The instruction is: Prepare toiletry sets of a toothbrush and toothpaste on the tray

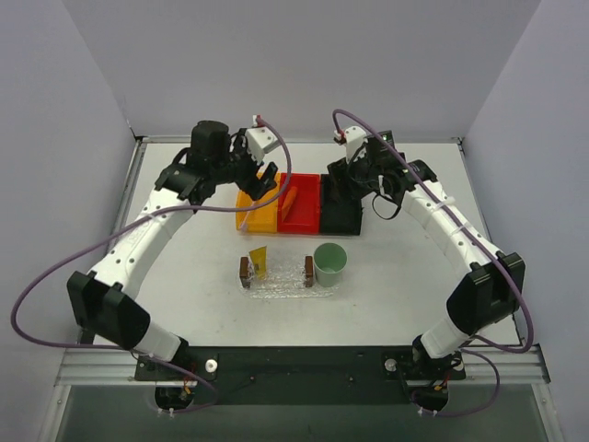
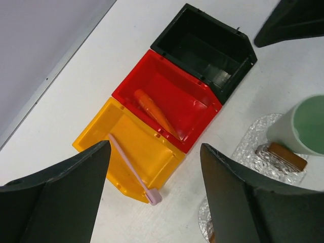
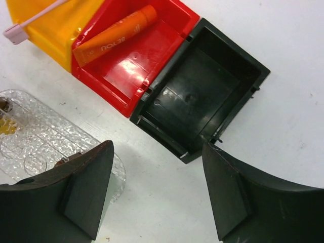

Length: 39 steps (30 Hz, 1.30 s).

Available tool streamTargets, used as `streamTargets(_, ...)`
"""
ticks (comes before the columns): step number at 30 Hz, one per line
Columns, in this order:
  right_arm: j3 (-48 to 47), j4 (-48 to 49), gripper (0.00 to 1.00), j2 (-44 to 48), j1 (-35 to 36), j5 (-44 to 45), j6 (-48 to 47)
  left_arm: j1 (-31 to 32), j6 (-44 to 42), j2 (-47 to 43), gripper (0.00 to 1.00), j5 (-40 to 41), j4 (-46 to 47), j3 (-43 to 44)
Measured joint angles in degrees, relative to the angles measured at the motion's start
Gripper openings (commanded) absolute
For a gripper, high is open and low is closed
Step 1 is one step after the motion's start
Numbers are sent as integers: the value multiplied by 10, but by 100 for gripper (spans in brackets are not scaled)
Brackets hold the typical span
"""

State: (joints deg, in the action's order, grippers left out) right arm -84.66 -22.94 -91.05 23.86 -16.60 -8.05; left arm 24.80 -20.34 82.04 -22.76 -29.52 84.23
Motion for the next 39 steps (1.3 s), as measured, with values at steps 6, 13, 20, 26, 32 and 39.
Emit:
streamTargets(6, 40, 5, 66, 43, -23, 37, 13, 25, 1, 129, 80, 54, -44, 109)
streamTargets(13, 117, 19, 66, 116, -76, 57, 33, 70, 3, 270, 77, 111, -117, 238)
streamTargets(20, 187, 28, 66, 184, -146, 55, 45, 98, 4, 390, 74, 169, -184, 340)
streamTargets(26, 217, 30, 66, 227, -191, 39, 50, 110, 1, 454, 73, 203, -224, 381)
streamTargets(32, 233, 31, 66, 241, -210, 18, 51, 115, -6, 492, 72, 238, -245, 403)
streamTargets(39, 237, 31, 66, 241, -220, -6, 53, 115, -13, 514, 71, 264, -249, 403)
